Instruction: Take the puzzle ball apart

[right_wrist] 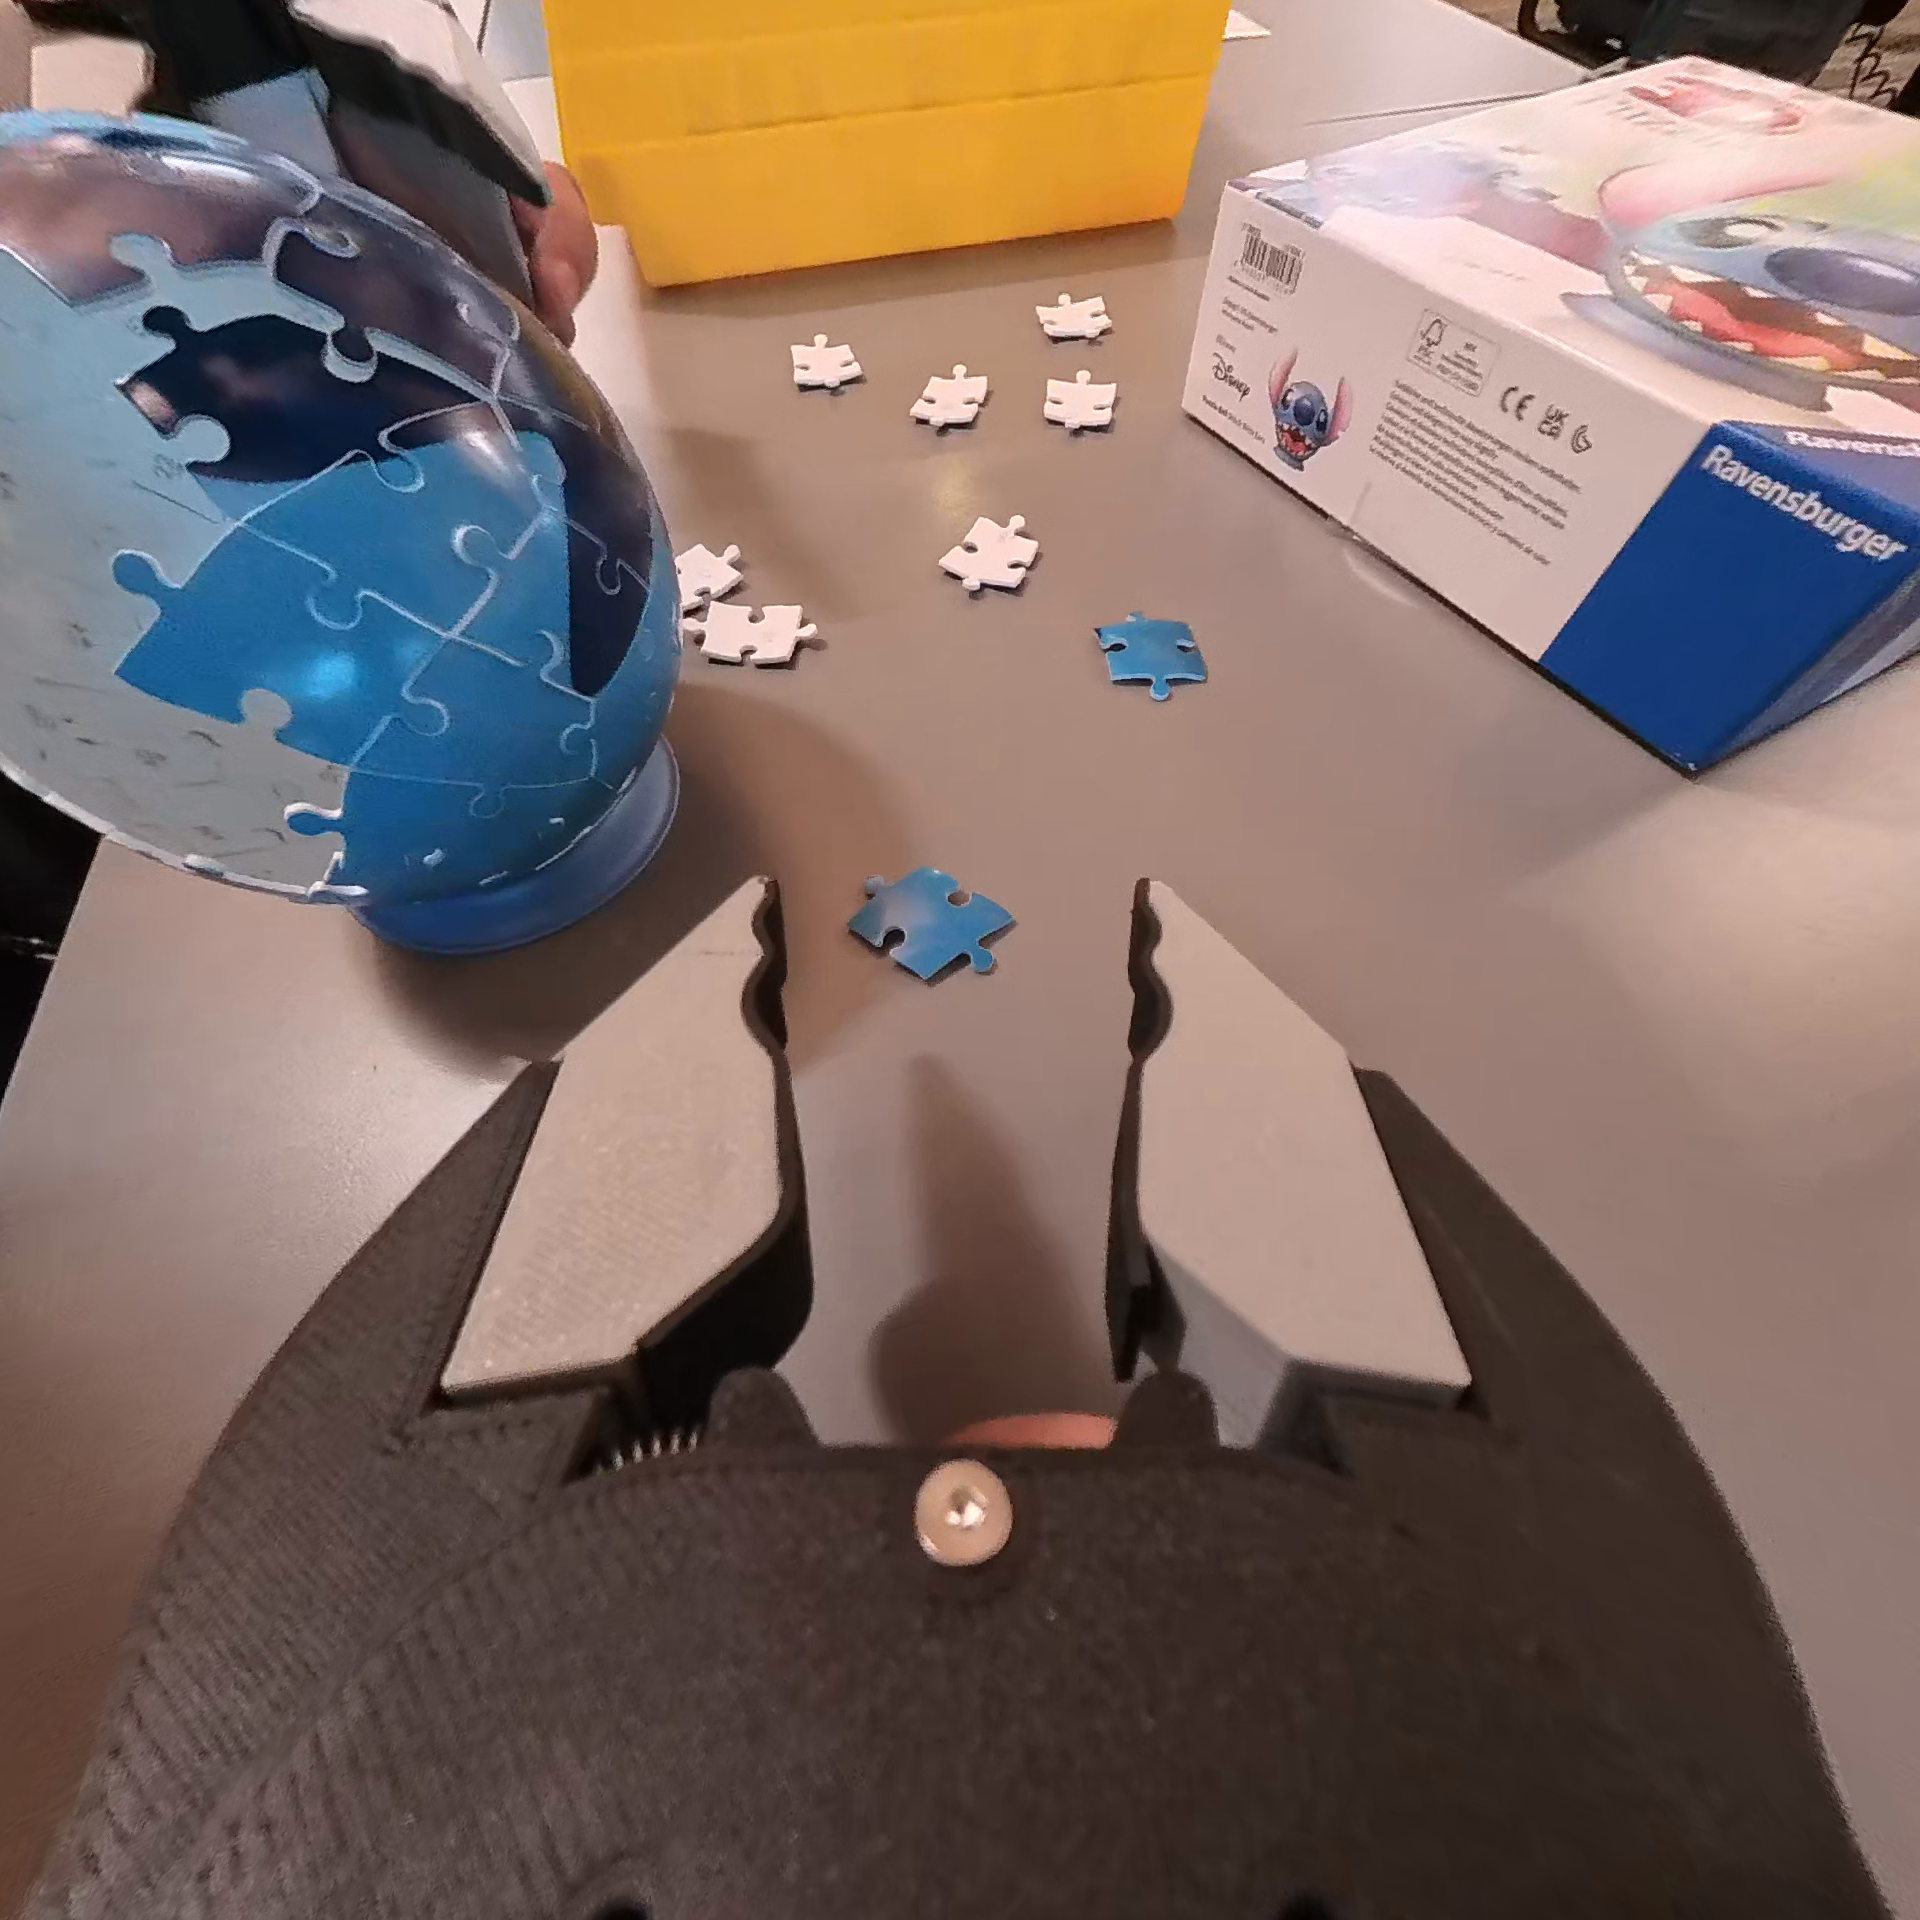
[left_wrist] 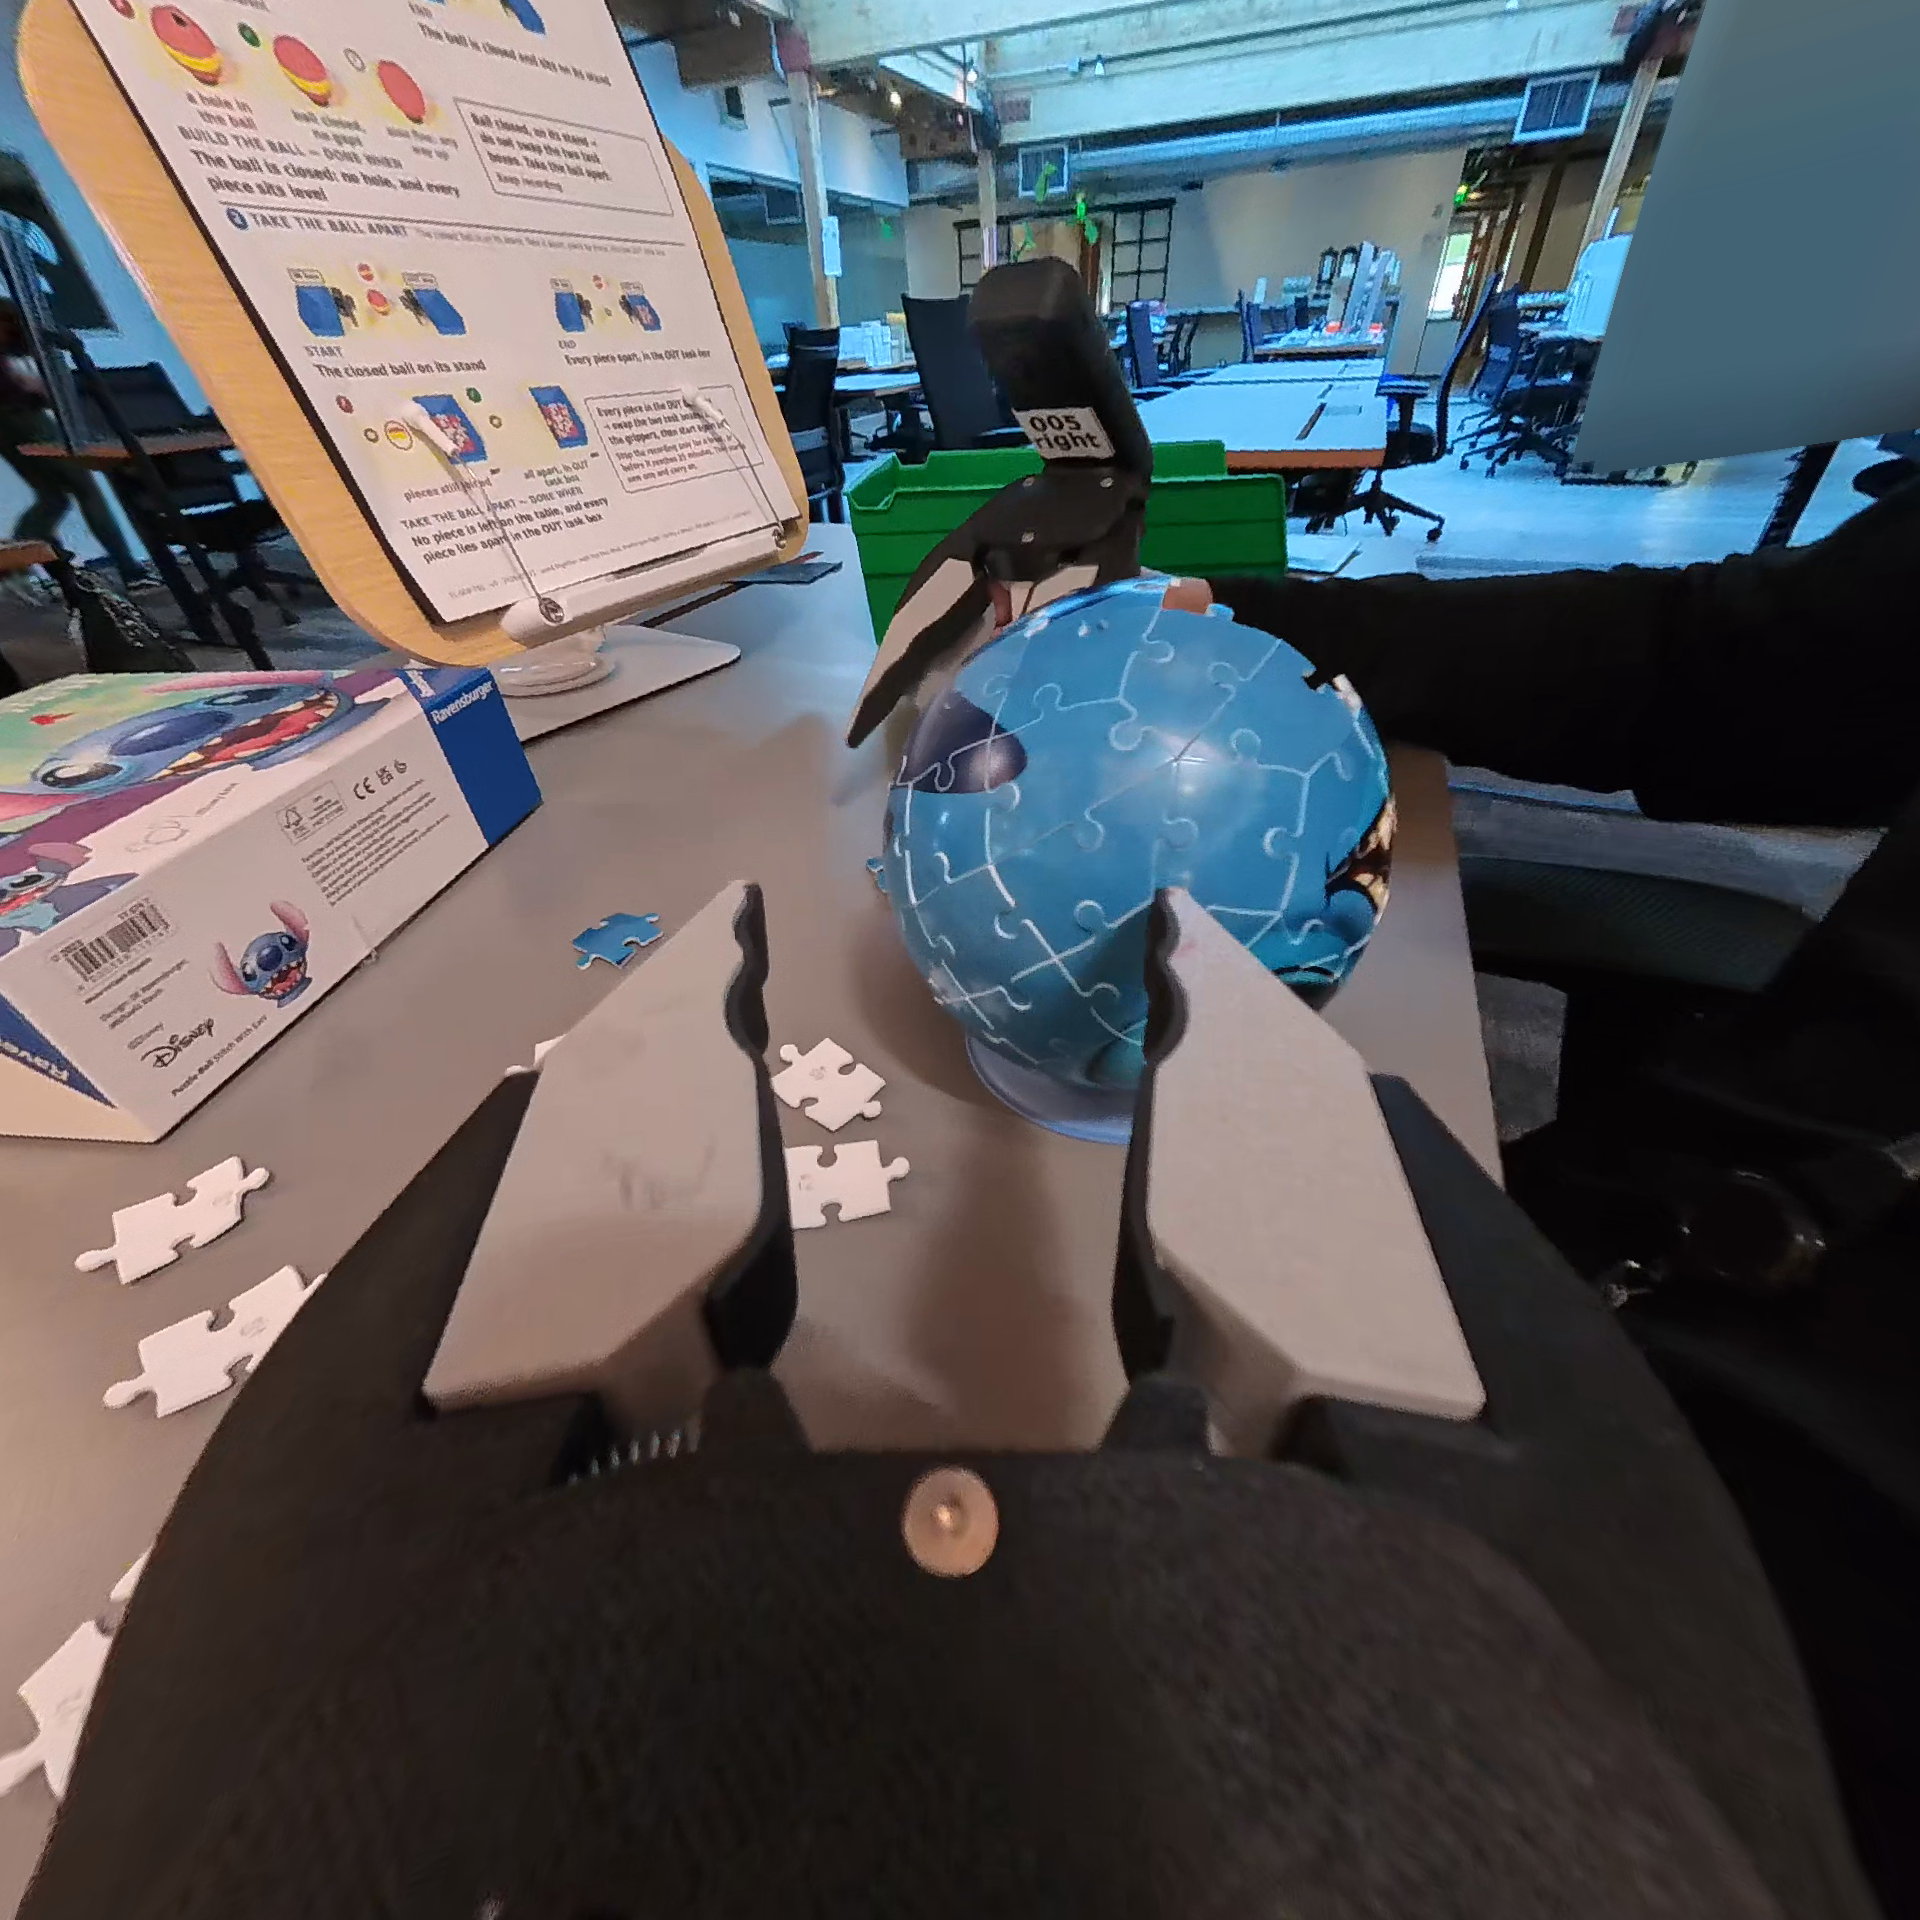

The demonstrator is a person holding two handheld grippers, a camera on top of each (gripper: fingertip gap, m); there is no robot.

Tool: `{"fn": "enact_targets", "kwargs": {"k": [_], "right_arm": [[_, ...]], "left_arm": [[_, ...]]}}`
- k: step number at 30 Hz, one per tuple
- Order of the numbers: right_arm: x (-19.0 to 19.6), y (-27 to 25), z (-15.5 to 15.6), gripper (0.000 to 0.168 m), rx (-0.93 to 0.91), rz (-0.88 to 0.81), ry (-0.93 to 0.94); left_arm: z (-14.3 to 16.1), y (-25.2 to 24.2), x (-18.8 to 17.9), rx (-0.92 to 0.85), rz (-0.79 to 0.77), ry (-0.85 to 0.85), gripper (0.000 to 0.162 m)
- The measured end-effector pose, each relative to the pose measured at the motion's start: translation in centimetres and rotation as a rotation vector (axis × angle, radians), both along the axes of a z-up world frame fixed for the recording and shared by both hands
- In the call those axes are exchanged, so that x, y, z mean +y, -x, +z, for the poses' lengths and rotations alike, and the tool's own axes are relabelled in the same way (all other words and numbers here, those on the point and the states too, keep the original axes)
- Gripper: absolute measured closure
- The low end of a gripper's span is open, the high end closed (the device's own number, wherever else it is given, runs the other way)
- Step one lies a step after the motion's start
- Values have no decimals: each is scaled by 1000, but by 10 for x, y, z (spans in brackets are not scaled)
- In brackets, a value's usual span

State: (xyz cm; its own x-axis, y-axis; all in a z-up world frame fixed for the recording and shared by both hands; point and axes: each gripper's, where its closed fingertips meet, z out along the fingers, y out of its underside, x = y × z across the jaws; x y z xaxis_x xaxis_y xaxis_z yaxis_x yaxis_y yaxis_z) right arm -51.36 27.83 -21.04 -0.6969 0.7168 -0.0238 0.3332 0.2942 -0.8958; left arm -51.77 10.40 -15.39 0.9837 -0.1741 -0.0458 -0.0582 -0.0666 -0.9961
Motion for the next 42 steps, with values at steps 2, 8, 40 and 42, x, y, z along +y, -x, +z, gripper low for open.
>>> {"fn": "enact_targets", "kwargs": {"k": [2, 8, 40, 42], "right_arm": [[0, 0, -1, 106, -5, 0, -6], [2, 3, 0, 105, -1, -17, 4], [-1, 1, -4, 99, 0, -8, -48], [-1, 1, -4, 99, 2, -7, -47]], "left_arm": [[-1, -1, 1, 2, -4, 7, 89], [-2, 2, 2, -3, 15, 17, 89], [-4, -3, 2, 29, -3, 20, 92], [-4, -3, 2, 29, -2, 22, 92]]}}
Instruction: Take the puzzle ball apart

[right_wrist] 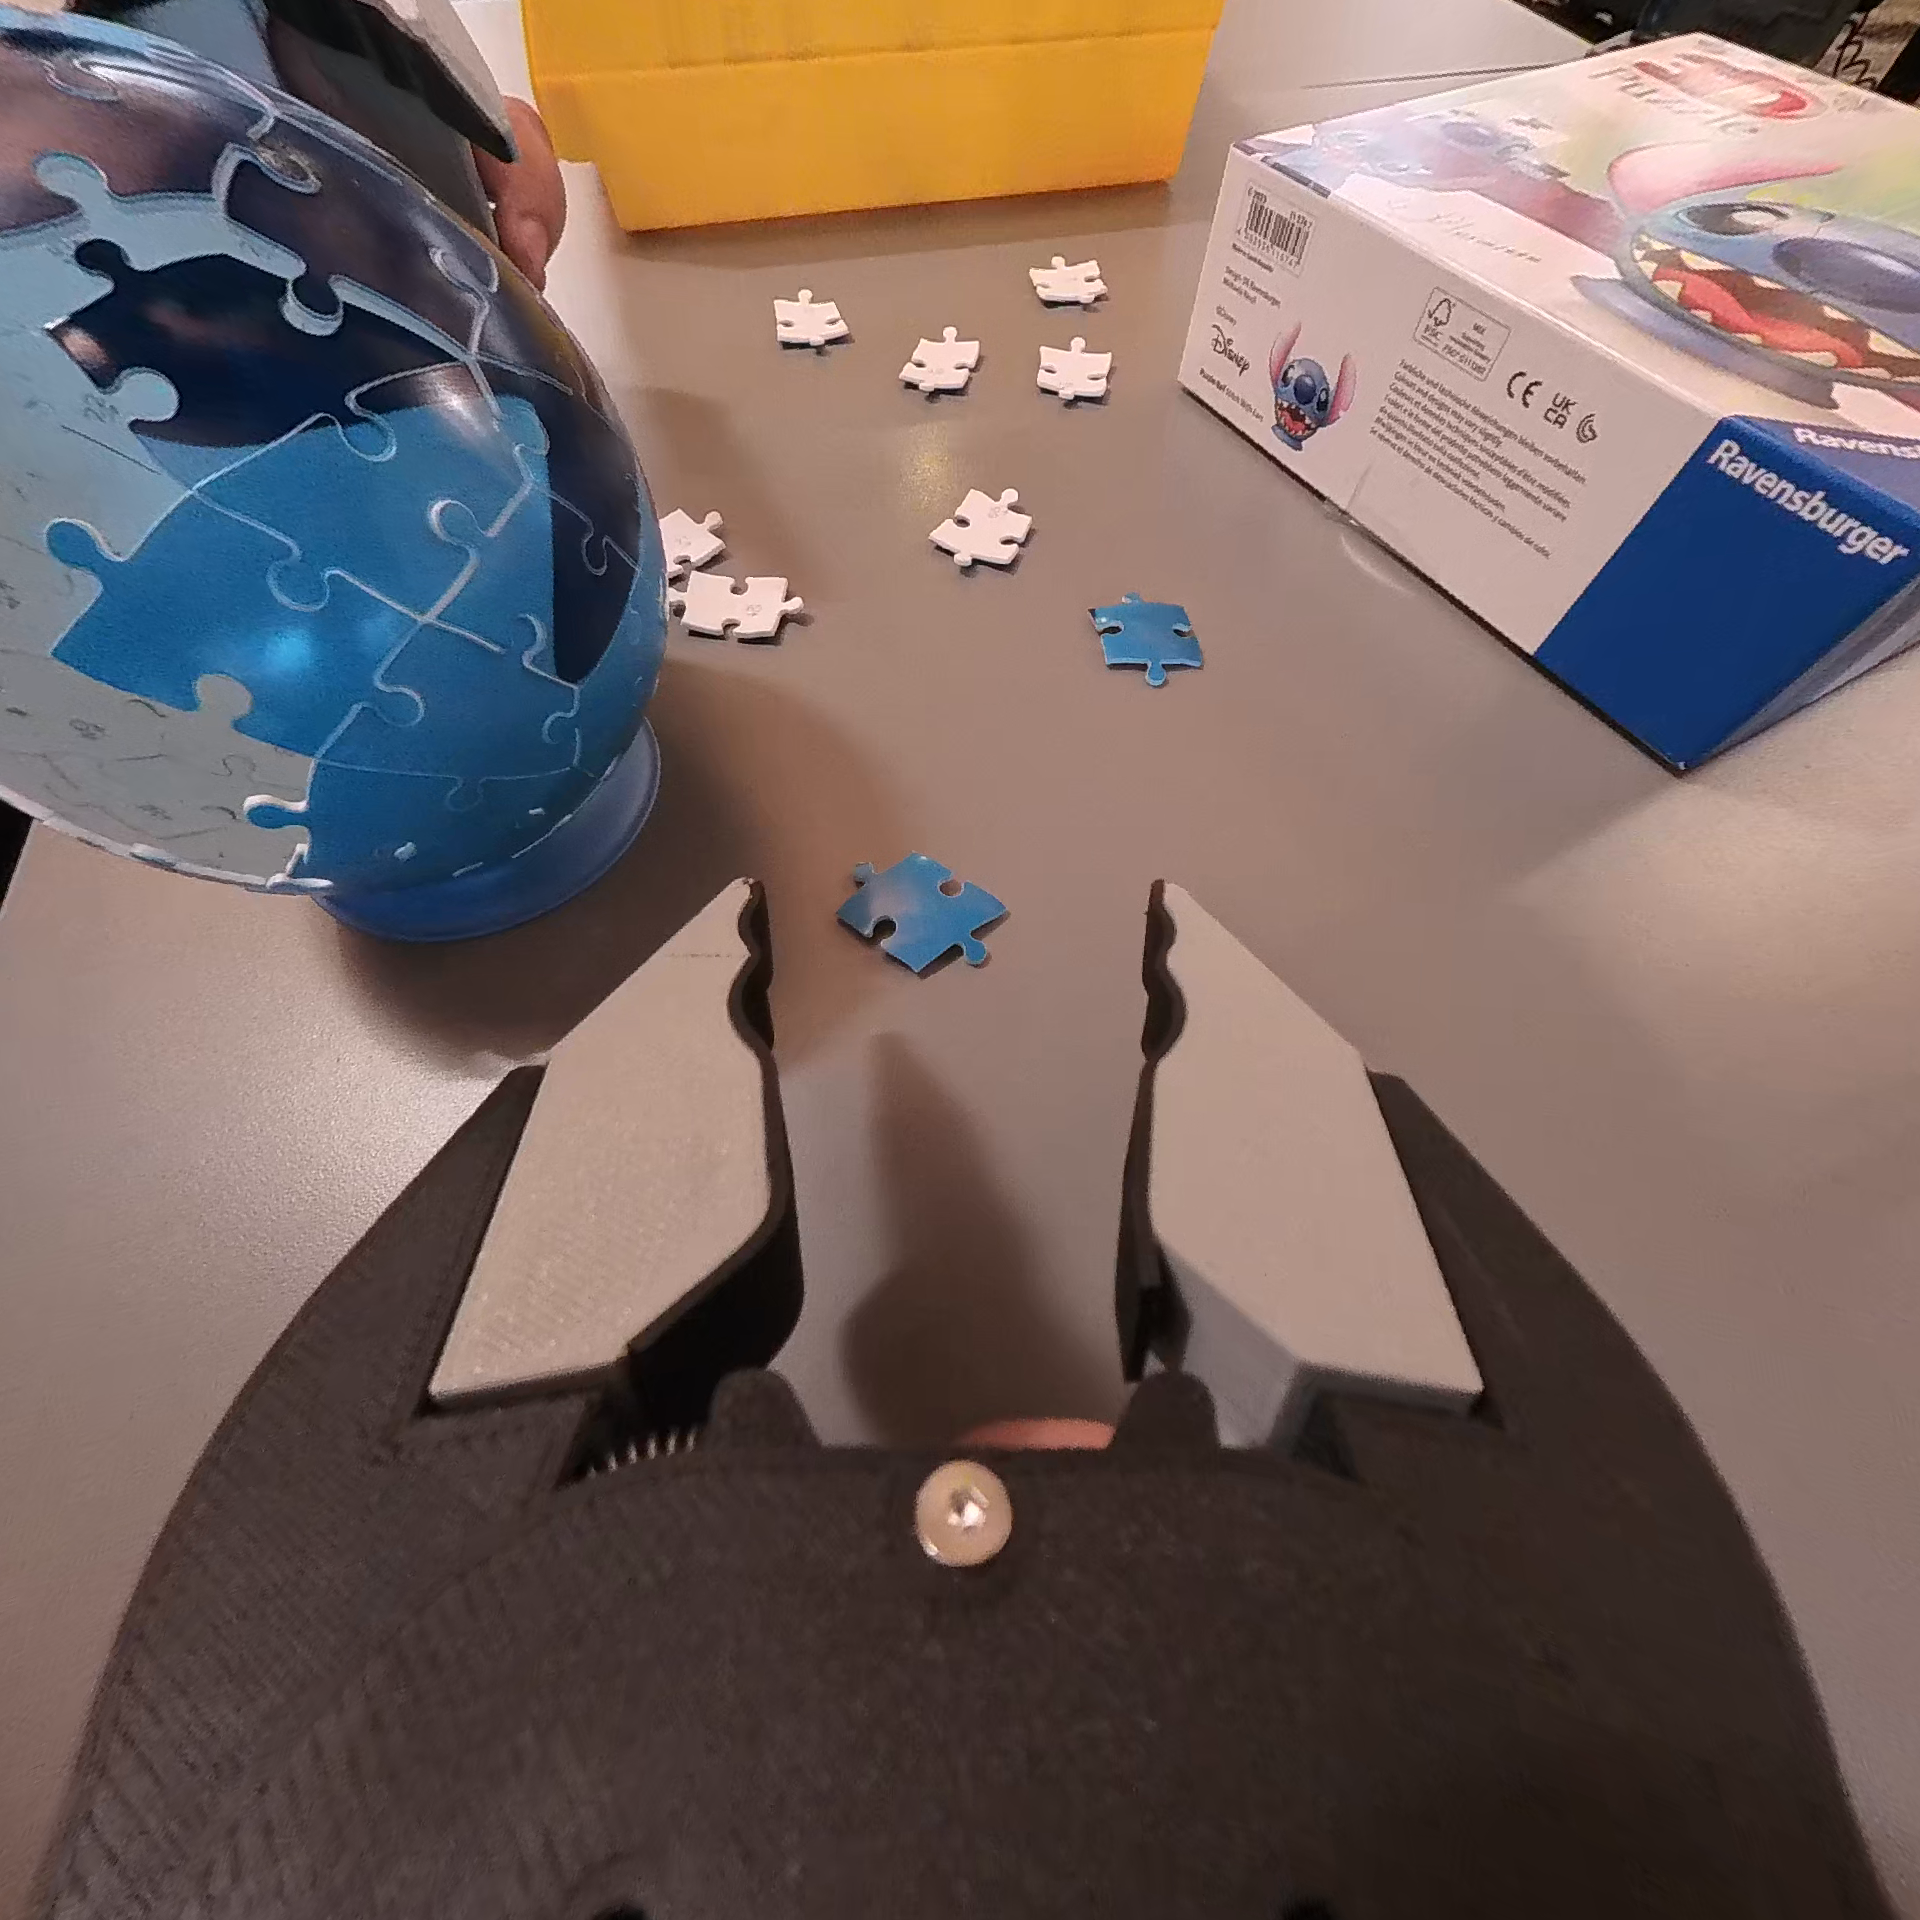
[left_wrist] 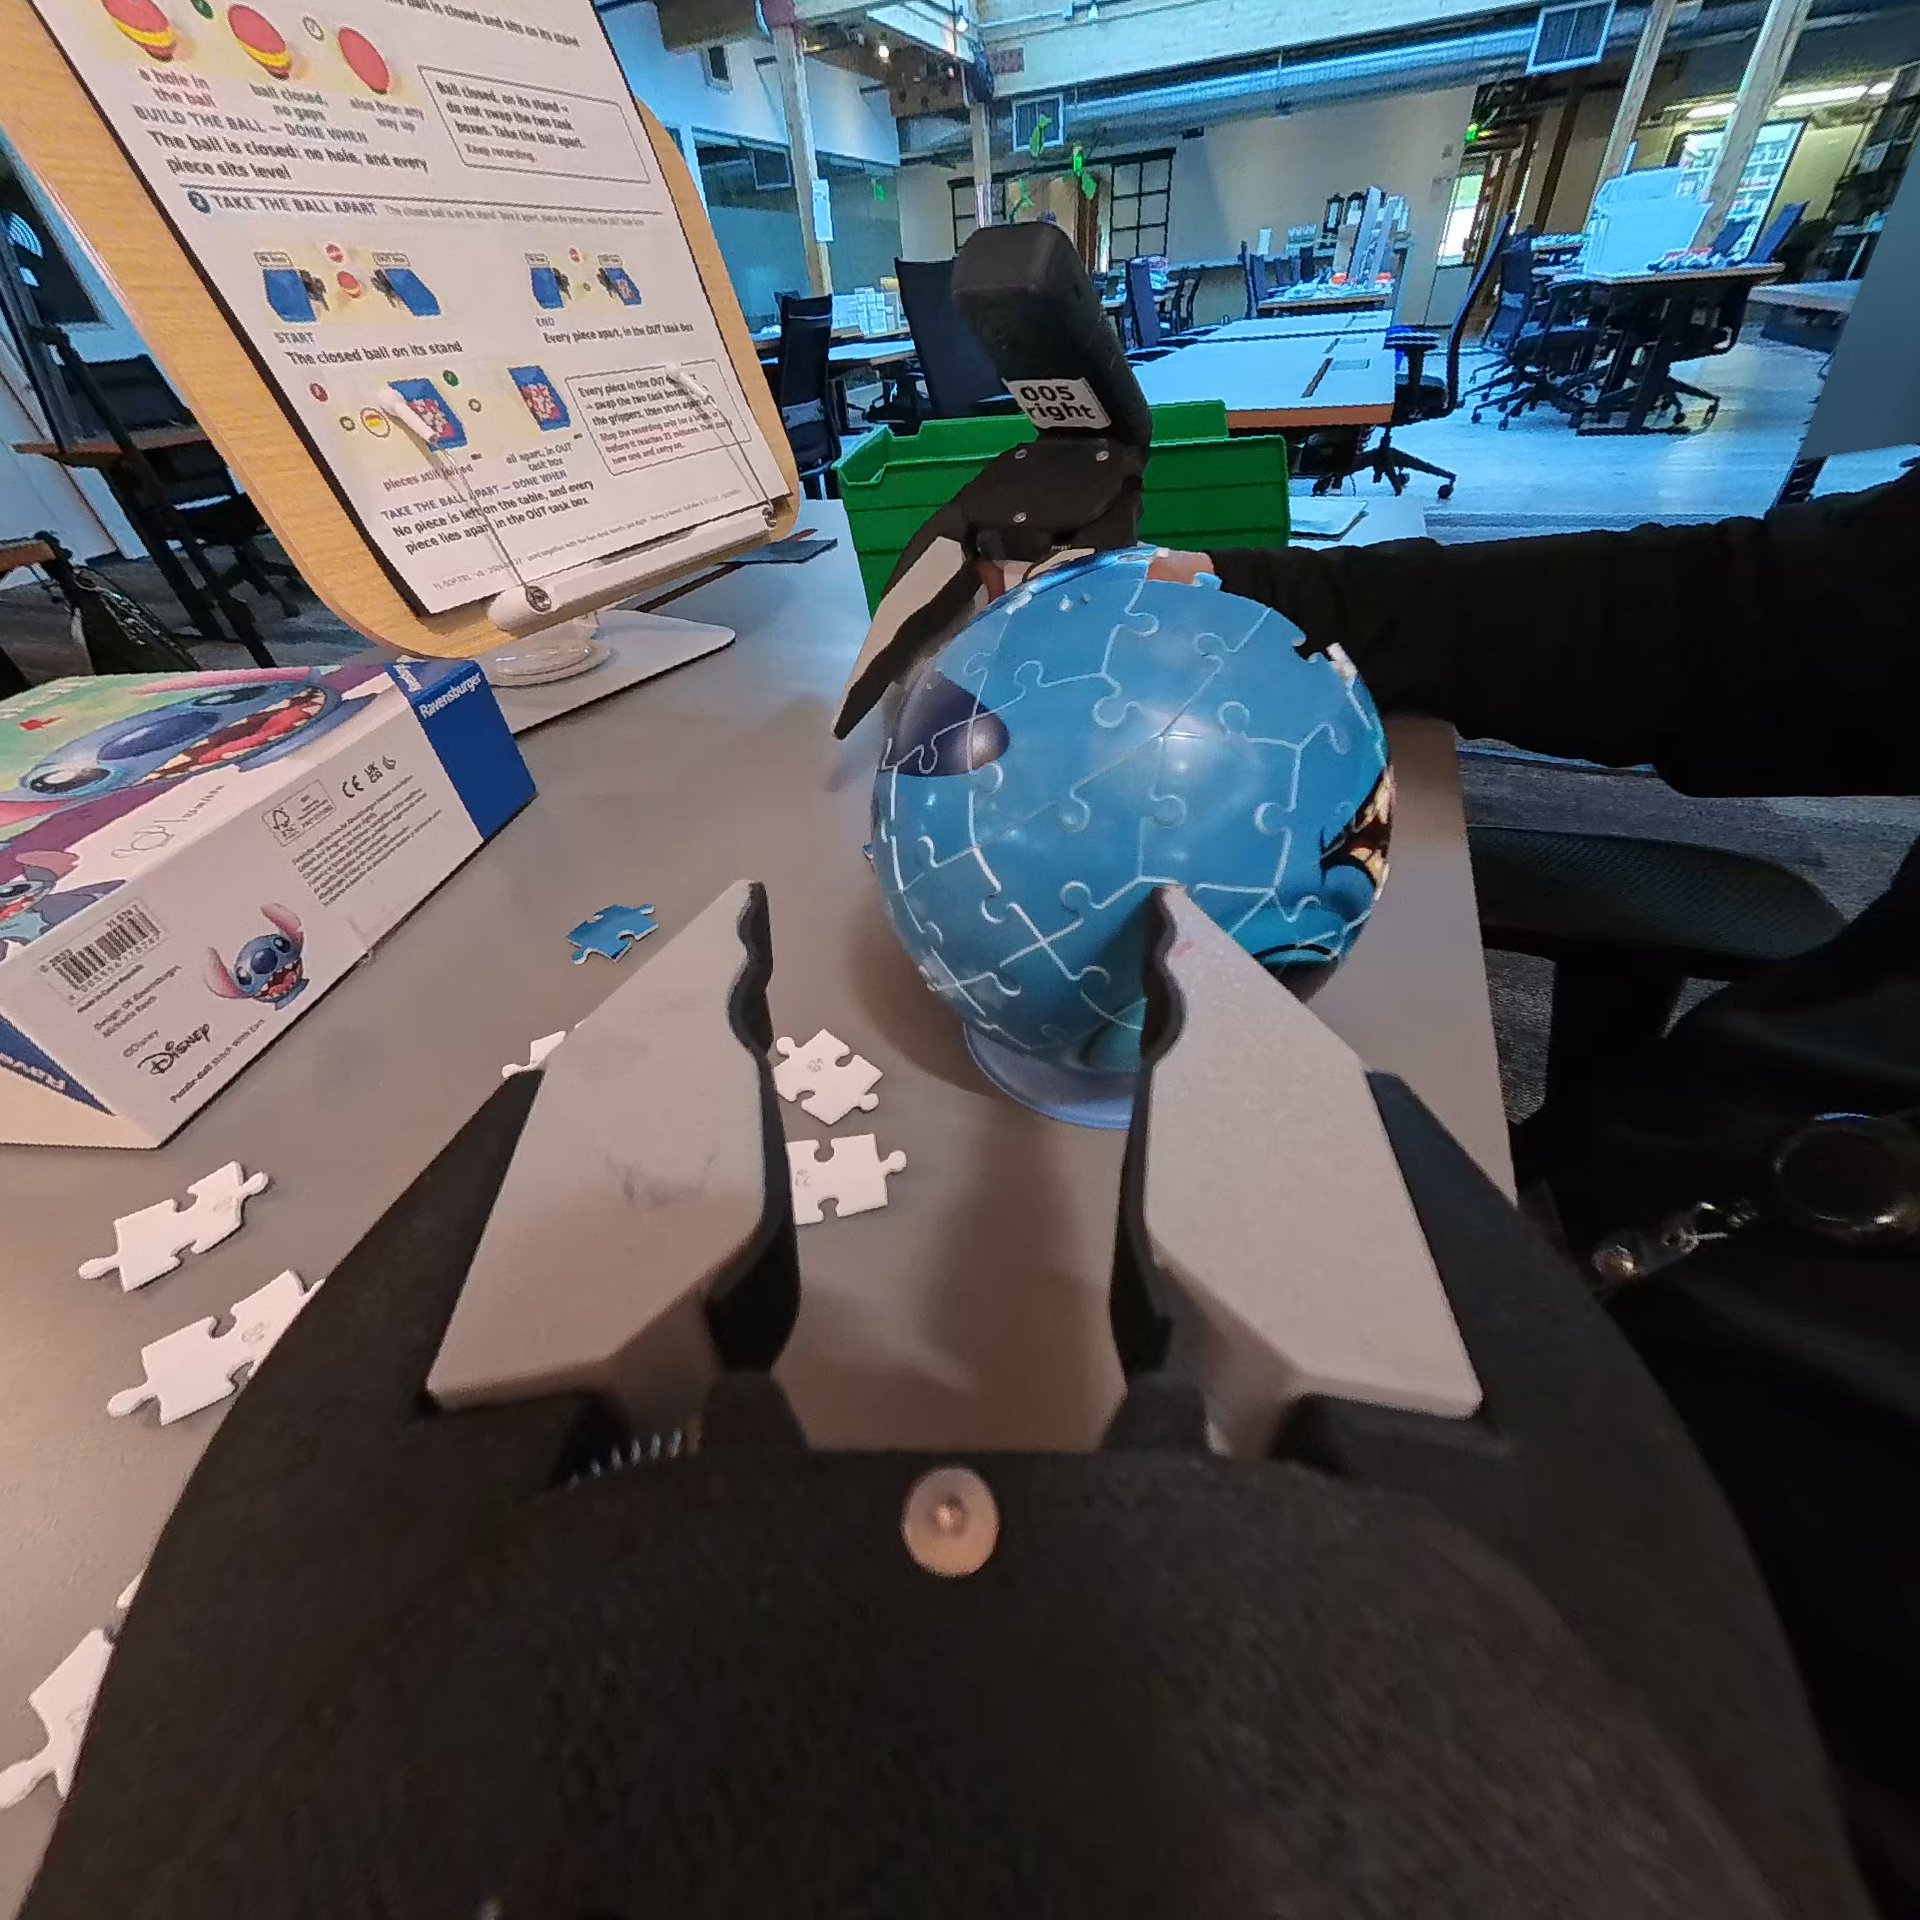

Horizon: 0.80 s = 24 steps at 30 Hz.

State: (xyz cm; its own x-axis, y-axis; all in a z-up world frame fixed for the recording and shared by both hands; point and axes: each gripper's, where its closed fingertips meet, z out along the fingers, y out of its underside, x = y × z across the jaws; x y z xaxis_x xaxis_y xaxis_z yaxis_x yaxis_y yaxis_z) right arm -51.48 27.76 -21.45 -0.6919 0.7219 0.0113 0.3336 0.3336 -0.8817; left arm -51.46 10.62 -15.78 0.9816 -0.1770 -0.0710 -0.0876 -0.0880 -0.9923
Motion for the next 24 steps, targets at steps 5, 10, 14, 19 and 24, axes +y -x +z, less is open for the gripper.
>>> {"fn": "enact_targets", "kwargs": {"k": [5, 10, 14, 19, 24], "right_arm": [[-2, -1, 0, 100, 10, 13, -10], [-4, -3, 1, 100, 18, 28, -14], [-4, -3, 0, 100, 18, 31, -16], [-5, -3, -1, 100, 15, 33, -22], [-6, -3, -2, 100, 12, 37, -35]], "left_arm": [[0, 0, 0, 0, 1, 2, 92], [0, 0, 0, 1, 1, 2, 93], [0, 0, 0, 0, 1, 2, 93], [-1, 0, 0, 0, 2, 3, 94], [-1, 1, 0, 0, 4, 5, 94]]}}
